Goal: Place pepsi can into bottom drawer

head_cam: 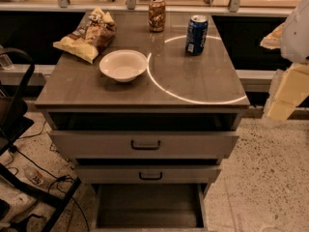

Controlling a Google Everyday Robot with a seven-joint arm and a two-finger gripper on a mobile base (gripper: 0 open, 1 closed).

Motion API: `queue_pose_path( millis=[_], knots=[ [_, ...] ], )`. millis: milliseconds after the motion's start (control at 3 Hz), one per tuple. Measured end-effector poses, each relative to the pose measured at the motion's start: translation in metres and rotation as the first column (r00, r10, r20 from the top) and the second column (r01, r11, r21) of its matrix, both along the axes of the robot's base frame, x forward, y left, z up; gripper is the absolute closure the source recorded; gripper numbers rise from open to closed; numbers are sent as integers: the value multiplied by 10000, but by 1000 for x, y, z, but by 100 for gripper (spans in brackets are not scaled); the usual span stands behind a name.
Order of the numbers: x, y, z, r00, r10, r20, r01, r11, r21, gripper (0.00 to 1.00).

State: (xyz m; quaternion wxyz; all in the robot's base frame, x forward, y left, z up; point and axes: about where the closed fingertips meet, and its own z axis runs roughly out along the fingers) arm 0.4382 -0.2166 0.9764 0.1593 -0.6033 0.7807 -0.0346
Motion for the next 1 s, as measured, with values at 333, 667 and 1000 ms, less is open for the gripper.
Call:
queue_pose_path(
  millis=[333, 667, 1000],
  knots=[
    [0, 0, 0, 10000, 0, 2, 0, 10000, 0, 0],
    [38, -6, -2, 9989, -307, 366, 268, 9943, 1030, 0],
    [86, -15, 3, 9880, -859, 1287, 516, 9669, 2498, 0]
  ],
)
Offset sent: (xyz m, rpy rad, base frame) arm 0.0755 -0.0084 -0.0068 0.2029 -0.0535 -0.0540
